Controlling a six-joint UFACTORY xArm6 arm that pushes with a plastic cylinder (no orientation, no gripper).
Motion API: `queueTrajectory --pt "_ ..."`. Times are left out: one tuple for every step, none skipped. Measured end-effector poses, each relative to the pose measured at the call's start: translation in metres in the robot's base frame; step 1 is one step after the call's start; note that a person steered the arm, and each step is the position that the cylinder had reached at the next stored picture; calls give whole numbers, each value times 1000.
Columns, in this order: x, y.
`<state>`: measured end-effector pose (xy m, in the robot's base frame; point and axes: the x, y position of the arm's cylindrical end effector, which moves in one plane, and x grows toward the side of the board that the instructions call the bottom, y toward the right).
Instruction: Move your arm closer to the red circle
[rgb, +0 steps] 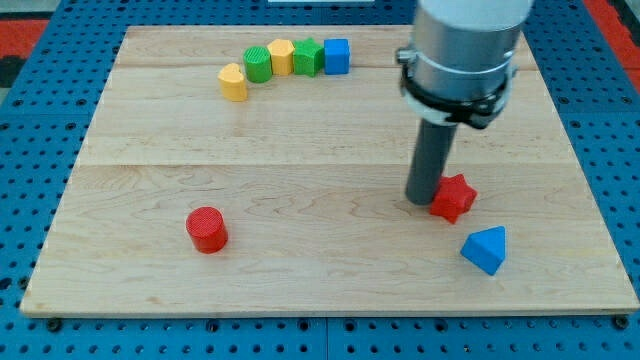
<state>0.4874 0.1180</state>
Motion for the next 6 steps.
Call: queueTrajectory --pt "-2 13" --pt "-2 -47" --pt "17 -153" --pt "98 -130" --pt "105 -213" --pt "69 -266"
